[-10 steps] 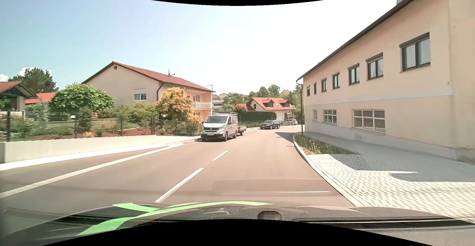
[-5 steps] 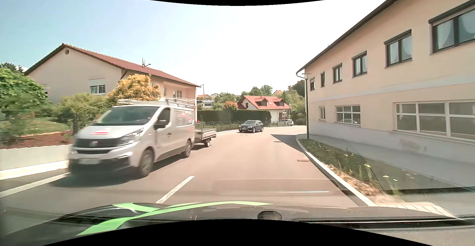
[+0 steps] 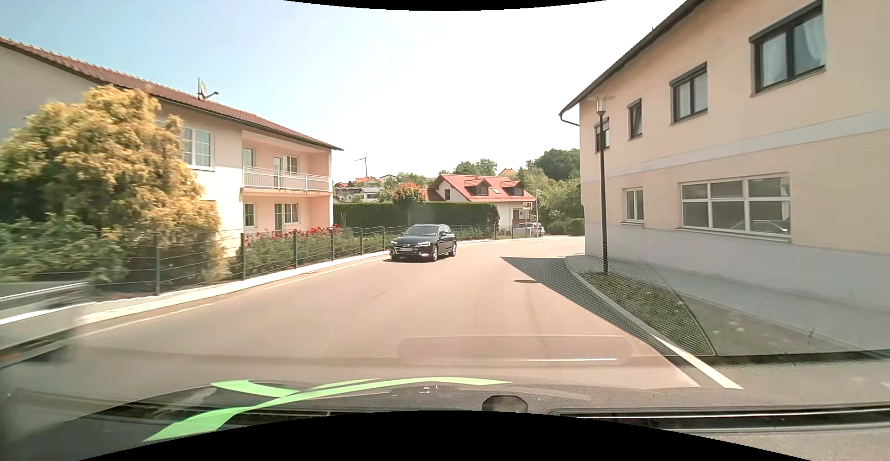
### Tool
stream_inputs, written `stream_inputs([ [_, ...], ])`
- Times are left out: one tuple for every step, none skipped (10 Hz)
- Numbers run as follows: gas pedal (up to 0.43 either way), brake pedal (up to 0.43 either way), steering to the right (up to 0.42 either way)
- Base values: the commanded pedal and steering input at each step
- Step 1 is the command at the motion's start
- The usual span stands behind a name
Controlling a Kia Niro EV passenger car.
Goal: Follow the waypoints while adhering to traffic rules and regulations
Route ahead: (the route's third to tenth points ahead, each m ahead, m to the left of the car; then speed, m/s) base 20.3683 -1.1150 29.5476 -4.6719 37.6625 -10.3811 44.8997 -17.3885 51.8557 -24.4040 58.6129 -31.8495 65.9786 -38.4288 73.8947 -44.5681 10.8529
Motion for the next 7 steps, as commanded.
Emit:
stream_inputs([
  [0.008,0.0,0.027],
  [0.008,0.0,0.027],
  [0.008,0.0,0.028],
  [0.008,0.0,0.035],
  [0.008,0.0,0.049],
  [0.0,0.0,0.06],
  [0.0,0.0,0.066],
])
